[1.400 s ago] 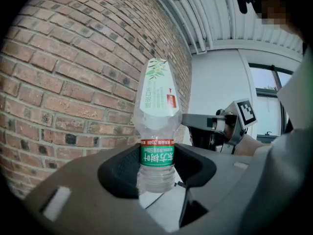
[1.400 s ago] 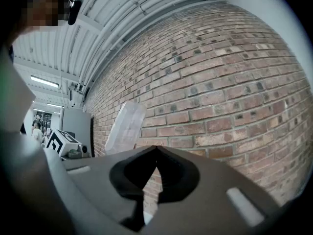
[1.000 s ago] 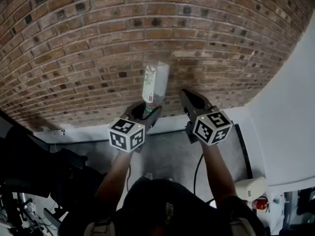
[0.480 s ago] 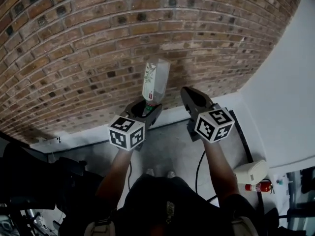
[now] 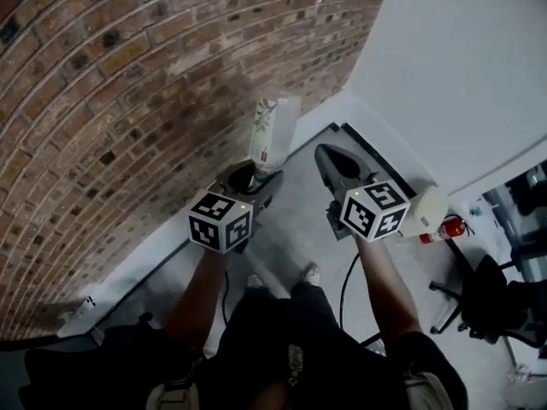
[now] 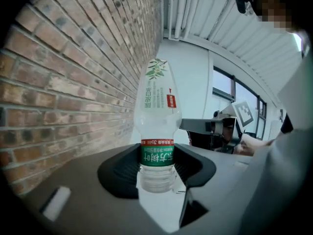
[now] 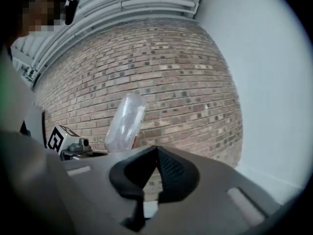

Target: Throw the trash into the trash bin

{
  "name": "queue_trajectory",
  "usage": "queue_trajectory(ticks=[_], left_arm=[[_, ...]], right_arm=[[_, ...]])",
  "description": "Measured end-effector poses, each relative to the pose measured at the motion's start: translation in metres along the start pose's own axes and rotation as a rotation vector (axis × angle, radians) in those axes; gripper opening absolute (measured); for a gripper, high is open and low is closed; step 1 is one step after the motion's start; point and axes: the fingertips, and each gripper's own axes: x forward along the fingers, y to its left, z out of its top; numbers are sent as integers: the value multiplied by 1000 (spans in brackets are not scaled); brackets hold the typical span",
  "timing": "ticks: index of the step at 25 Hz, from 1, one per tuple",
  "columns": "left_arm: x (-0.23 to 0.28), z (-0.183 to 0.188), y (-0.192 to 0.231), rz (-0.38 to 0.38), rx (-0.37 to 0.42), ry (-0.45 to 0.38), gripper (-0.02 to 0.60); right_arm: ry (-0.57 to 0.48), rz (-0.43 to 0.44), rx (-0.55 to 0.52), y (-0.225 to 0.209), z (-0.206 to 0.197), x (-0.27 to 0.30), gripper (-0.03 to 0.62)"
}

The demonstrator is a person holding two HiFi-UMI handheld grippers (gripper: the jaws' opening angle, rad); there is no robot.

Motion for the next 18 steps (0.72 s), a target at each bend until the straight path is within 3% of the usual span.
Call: queue_trajectory(ticks=[11,18], left_arm=[[149,-38,-182,-428,80,153,210],[223,-74,-298,-588,117,241,210]], right_arm=[[-73,-451,101,-151,-20,-203,3],[-86,-612,184,-230,-53,-321,3]])
